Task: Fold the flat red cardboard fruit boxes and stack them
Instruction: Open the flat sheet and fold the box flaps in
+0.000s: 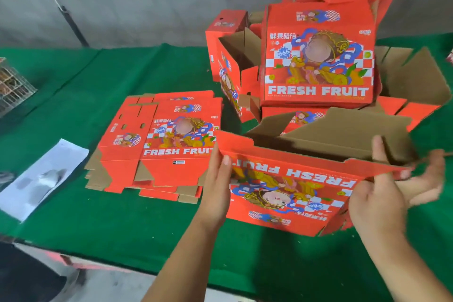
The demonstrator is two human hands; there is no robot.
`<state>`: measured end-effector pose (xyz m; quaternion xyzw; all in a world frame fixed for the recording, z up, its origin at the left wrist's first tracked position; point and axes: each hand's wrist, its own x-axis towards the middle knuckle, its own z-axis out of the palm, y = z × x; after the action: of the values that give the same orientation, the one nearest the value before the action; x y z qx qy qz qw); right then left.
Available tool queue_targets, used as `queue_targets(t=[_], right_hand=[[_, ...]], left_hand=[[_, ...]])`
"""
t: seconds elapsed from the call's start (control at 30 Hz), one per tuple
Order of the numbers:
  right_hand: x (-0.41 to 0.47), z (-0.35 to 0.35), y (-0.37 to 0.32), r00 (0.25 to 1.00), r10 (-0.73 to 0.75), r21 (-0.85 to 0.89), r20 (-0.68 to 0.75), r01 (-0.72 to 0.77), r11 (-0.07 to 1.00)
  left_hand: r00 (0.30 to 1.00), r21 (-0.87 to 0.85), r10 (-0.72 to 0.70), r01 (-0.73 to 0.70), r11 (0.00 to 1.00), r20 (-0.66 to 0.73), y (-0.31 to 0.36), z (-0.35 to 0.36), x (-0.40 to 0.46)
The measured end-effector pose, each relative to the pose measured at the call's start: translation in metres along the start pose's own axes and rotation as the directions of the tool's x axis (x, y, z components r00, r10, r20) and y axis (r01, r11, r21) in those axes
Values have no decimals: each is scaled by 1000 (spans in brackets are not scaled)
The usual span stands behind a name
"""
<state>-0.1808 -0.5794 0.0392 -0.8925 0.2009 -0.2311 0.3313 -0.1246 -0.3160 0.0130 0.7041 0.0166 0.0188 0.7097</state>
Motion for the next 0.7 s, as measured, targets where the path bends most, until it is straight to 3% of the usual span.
queue_targets(t=[0.13,0.27,0.33,0.57,0.7], right_hand=[[1,21,0,983,-114,-50,141,122,991],[-12,37,-5,979,-170,-27,-116,167,985],[-10,37,-5,972,-187,-8,-140,188,982],[7,39,-6,942,-336,211,-9,330,920],[14,39,2,928,-370,203,-39,370,906]], left_hand=[[995,-5,-3,4,1000,101,-6,-30,7],[981,-33,69,-64,997,179,-7,-54,15],[972,2,128,-131,991,198,-1,-61,21],[954,237,220,-266,934,203,22,-79,35],[915,490,72,-277,827,396,32,-102,43]])
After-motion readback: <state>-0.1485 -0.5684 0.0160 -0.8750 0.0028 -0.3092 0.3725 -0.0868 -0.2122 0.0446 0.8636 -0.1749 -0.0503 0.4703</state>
